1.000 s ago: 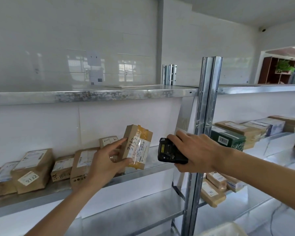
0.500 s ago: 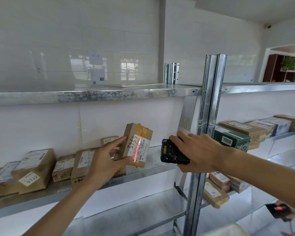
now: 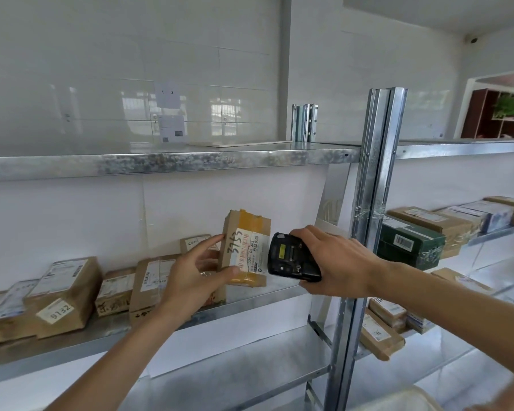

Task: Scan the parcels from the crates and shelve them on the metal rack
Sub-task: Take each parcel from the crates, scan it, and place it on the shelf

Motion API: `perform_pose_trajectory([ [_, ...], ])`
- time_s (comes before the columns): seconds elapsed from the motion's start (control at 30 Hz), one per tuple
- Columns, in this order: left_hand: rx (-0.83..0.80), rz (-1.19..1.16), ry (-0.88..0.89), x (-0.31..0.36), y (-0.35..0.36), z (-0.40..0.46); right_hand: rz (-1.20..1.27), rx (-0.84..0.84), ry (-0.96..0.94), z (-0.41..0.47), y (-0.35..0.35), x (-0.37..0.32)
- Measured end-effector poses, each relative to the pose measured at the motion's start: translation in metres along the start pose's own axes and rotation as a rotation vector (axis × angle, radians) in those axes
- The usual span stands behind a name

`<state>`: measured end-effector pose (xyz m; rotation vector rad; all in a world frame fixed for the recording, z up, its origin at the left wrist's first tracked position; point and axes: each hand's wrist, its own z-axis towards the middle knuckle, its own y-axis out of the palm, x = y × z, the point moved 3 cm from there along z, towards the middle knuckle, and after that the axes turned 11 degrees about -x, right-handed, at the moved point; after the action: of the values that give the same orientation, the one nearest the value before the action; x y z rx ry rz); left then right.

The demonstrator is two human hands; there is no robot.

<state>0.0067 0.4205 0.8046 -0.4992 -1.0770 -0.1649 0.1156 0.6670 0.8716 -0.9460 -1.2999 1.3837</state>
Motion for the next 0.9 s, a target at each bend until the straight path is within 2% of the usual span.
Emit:
perform_pose_trajectory([
  [0.1, -0.03, -0.085, -0.039, -0.006, 0.001, 0.003, 0.123, -0.001, -0.038, 0.011, 0.008, -0.01],
  [0.4, -0.039, -0.197, -0.053, -0.023, 0.011, 0.008, 0.242, 0.086, -0.012, 0.038, 0.039, -0.016],
  [0.53, -0.082, -0.064, -0.076, -0.033, 0.018, 0.019, 0.27, 0.095, -0.005, 0.054, 0.053, 0.004],
  [0.77, -0.112, 0.2, -0.177, -0.059, 0.035, 0.045, 0.355, -0.015, -0.065, 0.092, 0.086, 0.045],
  [0.9, -0.14, 0.226, -0.219, -0.075, 0.048, 0.053, 0.389, -0.069, -0.086, 0.109, 0.111, 0.06],
])
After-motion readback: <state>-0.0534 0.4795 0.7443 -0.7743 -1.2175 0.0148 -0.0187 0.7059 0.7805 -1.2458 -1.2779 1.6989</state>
